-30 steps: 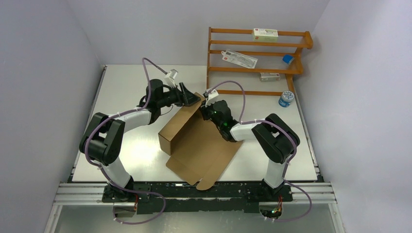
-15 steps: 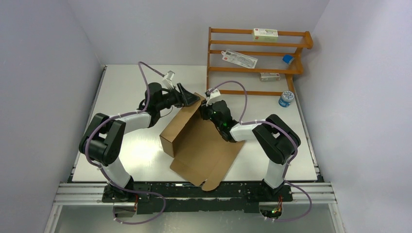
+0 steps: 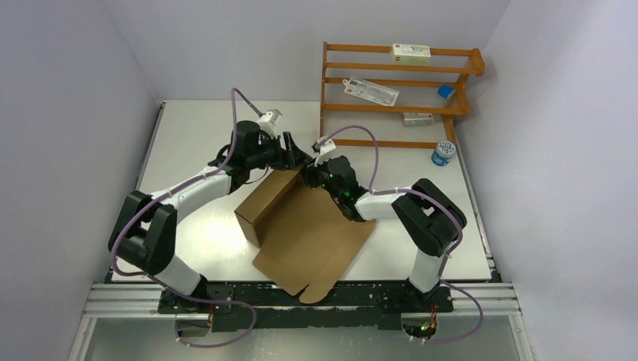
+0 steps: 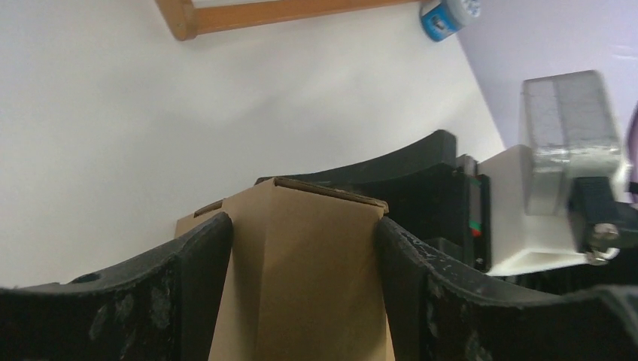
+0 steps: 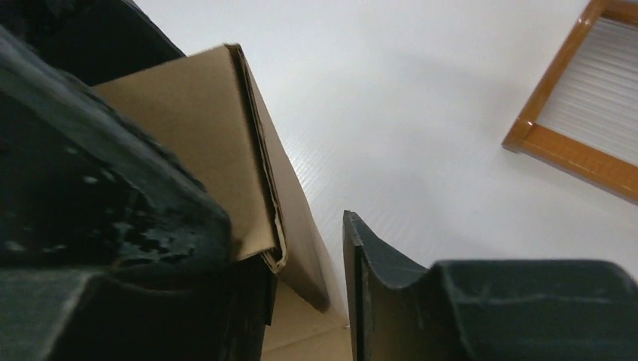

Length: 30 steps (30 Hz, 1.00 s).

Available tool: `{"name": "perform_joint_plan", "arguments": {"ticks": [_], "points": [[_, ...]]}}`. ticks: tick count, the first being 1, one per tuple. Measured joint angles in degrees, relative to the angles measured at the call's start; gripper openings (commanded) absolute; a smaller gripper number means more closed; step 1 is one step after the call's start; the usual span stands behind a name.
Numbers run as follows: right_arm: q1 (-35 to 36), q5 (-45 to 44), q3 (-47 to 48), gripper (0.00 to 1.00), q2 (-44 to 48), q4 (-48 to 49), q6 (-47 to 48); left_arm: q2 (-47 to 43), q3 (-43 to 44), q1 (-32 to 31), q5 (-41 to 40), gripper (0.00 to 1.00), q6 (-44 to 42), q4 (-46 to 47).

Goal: Fold the paper box

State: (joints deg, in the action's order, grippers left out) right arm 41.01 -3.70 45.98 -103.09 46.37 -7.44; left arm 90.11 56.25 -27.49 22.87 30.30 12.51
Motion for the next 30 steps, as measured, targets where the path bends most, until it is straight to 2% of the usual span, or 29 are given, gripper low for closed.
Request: {"name": "perform_joint_plan", "arguments": {"ticks": [6,17,24,30], "points": [[0.42,2.69,0.00,0.58,2.05,-1.20,1.42,-3.41,2.73,-1.29,-5.66,0.74,-5.77,-11.26],[0.68,8.44,-0.28,0.74,10.62,-9.35,5.44,-5.92,10.58,-4.79,-14.01,0.82,-14.01,-28.83],[0.68,8.61,-3.19,0.76,16.94,-13.22,7.52,-7.54,14.01,-7.76,-16.96,0.86,-16.90,-36.65],[-0.39,9.57,-4.52,0.71,14.10,-10.29,10.14,-9.07,13.97,-7.74,-16.76,0.87,-17.05,-37.66]]}}
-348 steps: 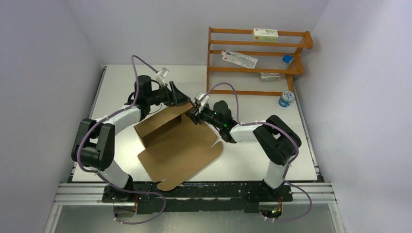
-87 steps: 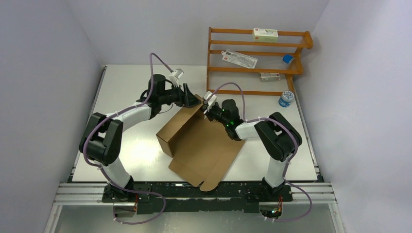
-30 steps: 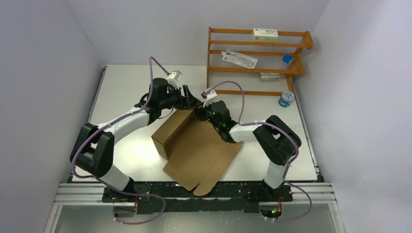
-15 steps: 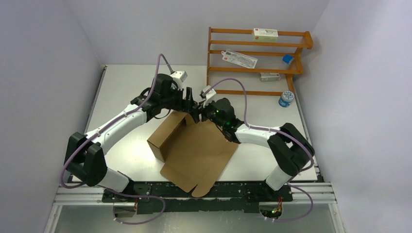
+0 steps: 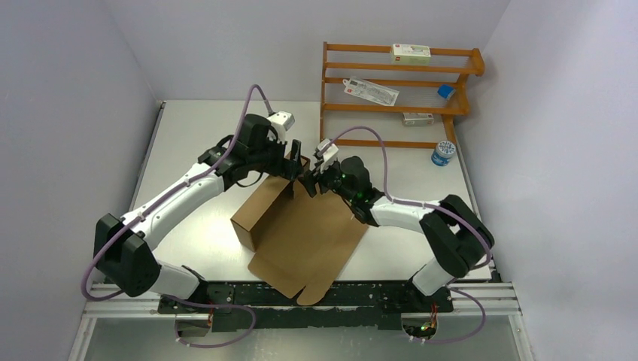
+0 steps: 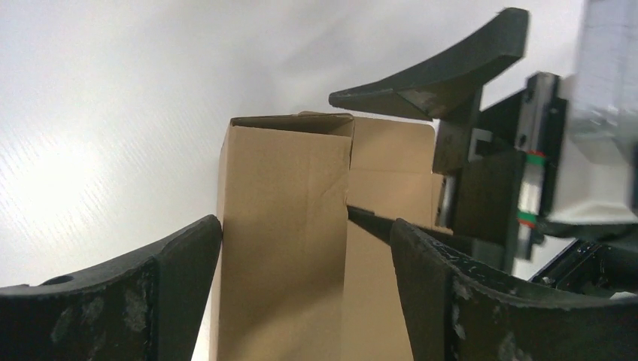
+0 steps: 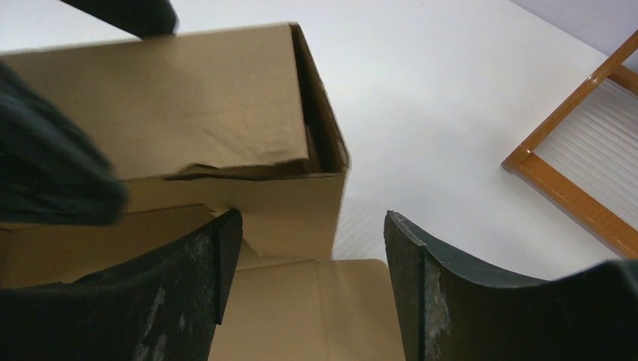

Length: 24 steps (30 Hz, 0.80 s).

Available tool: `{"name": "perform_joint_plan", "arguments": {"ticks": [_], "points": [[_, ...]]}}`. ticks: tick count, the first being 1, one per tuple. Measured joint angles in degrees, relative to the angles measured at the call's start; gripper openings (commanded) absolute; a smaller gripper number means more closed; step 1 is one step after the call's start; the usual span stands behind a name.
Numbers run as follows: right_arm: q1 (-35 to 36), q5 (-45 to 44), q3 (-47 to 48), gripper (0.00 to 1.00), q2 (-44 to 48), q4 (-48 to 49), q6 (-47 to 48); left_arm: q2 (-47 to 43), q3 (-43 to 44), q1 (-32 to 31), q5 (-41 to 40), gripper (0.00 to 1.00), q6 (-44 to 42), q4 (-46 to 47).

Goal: Fold the paper box

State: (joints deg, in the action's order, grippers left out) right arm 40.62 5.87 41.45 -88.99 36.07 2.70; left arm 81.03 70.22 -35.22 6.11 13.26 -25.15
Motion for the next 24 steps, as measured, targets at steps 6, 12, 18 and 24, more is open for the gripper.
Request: {"name": "perform_joint_plan", "arguments": {"ticks": [6,12,18,24], "points": [[-6.78,9.92,-1.53,0.65,-4.11,4.96,1.36,0.94,-1.01,2.23,3.69,0.85,0.96,2.03],[-9.03,20.68,-0.15,0.58,-7.52,7.50,4.90,3.87,-1.62,4.17,7.34,0.80,1.90,4.74],[-9.66,26.34,2.47,0.55,-12.20,9.92,8.39,6.75,-1.62,5.33,10.73,0.77,2.14,7.06],[-10.16,29.83,5.79,0.43,-14.93,9.81,12.17,7.56,-1.62,6.60,12.33,0.75,2.19,8.81]]}}
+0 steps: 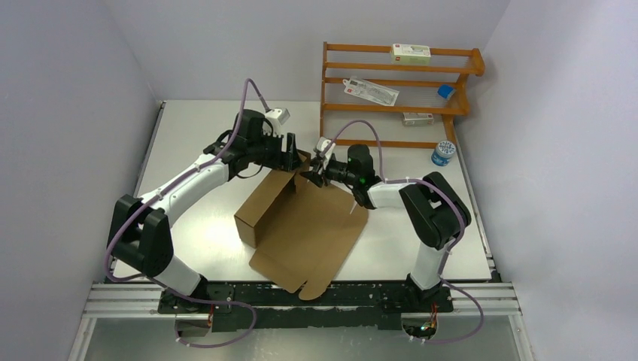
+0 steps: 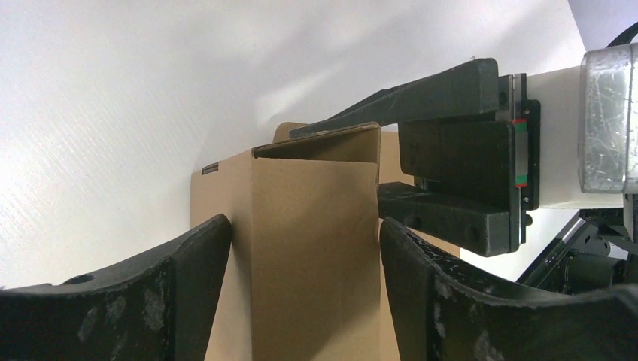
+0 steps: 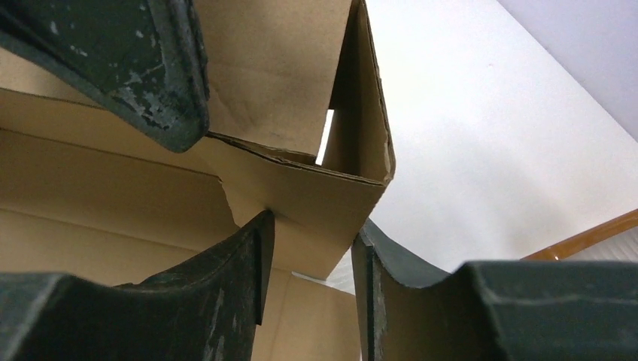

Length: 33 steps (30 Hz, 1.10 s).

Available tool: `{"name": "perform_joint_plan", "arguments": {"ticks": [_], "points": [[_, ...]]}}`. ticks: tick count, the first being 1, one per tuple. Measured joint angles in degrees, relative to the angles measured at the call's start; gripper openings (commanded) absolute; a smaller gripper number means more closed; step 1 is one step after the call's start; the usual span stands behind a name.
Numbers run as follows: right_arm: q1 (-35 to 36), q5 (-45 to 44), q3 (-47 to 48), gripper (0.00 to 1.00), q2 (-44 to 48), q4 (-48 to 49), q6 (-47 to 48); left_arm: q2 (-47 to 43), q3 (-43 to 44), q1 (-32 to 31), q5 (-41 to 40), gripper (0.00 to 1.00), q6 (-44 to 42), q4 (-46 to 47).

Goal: Fold the paper box

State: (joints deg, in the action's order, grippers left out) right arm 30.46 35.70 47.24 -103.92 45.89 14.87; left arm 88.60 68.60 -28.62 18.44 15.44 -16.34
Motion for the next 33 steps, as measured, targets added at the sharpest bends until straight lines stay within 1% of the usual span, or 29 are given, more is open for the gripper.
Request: {"name": "perform_joint_plan", "arguments": {"ticks": [7,10,13,19,22,24,30,33], "points": [[-0.15,0.74,-0.11,0.40,-0.26,1.03,0.22,0.39,-0.09,0.55,0.31,0.74,1.44,2.14],[0.96,0.70,-0.57,0.39,-0.24,2.19,0.42,0.57,-0.46,0.57,1.33,0.72,2.75,3.74],[2.29,0.17,-1.09,0.33,-0.20,3.15,0.66,0.87,-0.98,0.85,2.01,0.72,4.20,5.40],[3.34,-2.32,-2.14,0.26,-0.20,5.44,0.63,2.29,-1.07,1.55,4.17,0.72,5.51,7.82],[3.32,-2.60,-1.99,0.24,-0.22,5.40,0.61,2.97,-1.07,1.95,5.64,0.71,5.88,8.92],[3.32,-2.43,-1.57,0.19,-0.42,5.14,0.63,3.48,-1.07,2.36,6.75,0.71,6.23,9.64],[3.61,-2.19,0.07,0.13,-1.03,3.54,0.52,5.46,-1.07,3.15,8.85,0.71,6.40,11.28],[4.24,-4.37,0.11,0.04,-1.03,3.61,-0.26,6.14,-1.07,3.34,9.88,0.71,6.47,12.20]]}}
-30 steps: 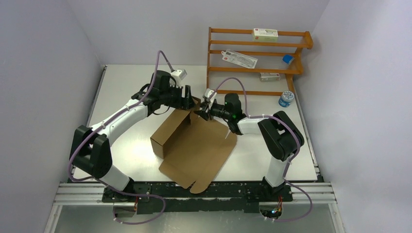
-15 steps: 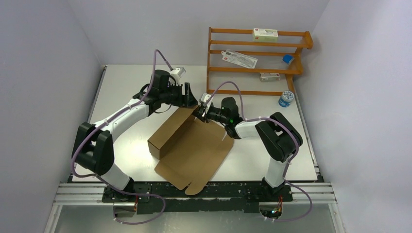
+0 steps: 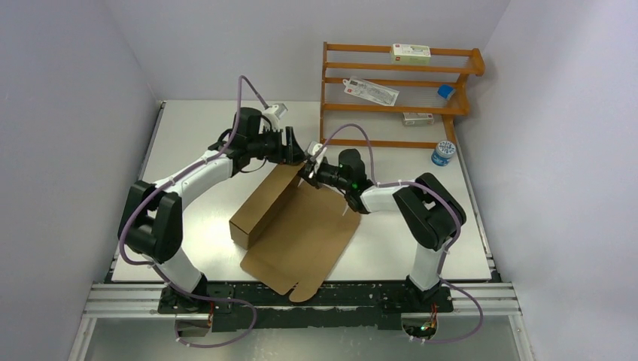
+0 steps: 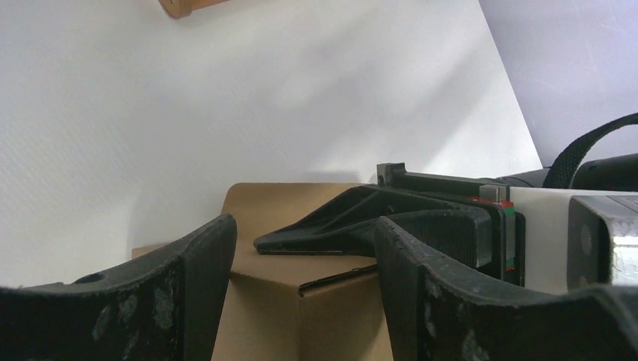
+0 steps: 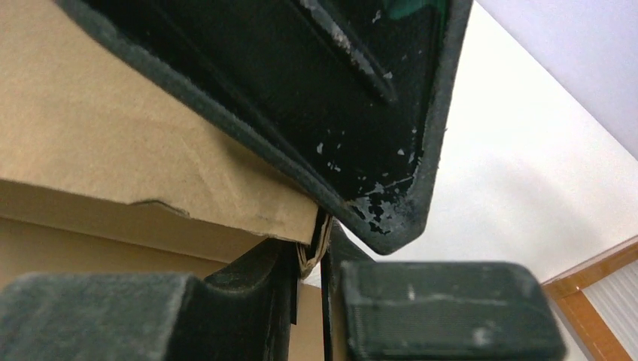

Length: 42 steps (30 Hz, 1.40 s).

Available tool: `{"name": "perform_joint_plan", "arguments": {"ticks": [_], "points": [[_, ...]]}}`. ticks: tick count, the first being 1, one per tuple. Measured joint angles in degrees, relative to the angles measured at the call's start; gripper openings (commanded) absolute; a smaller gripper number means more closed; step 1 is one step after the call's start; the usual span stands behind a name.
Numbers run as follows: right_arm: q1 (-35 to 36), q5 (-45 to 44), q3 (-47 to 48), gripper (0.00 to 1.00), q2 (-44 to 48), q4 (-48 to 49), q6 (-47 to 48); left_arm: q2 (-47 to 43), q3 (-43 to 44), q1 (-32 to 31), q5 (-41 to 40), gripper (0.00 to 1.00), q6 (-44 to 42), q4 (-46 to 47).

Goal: Fold the paper box

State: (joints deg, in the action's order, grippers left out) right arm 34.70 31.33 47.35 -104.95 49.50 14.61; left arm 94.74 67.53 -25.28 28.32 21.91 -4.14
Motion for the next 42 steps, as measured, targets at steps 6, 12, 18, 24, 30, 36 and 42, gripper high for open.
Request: {"name": "perform_joint_plan", "arguments": {"ticks": [6,12,18,24,30,36,42], "points": [[1.70,-7.89,3.52,0.00,-1.64,-2.51,-4.17,0.52,0.00,0.98,0.39,0.72,-0.04,2.05],[4.39,-17.81,4.20,0.00,-1.44,-4.07,-7.43,0.52,-0.15,1.53,-0.22,0.73,-0.63,2.58],[6.19,-25.20,7.21,0.00,0.72,-13.38,-13.27,0.50,-1.55,2.32,0.68,0.73,-0.07,5.31],[7.74,-32.94,11.87,0.00,2.82,-26.43,-17.31,0.50,-2.47,2.99,2.64,0.73,1.29,8.44],[9.31,-41.38,12.76,0.03,2.82,-30.29,-18.51,-0.09,-5.09,3.50,4.42,0.73,3.19,12.13],[9.86,-43.28,8.31,0.11,1.75,-19.61,-18.36,-0.07,-5.77,3.50,5.14,0.73,3.15,13.86],[9.84,-43.08,6.12,0.15,-1.27,-8.74,-16.37,0.26,-5.68,3.93,4.70,0.72,2.43,14.40]]}}
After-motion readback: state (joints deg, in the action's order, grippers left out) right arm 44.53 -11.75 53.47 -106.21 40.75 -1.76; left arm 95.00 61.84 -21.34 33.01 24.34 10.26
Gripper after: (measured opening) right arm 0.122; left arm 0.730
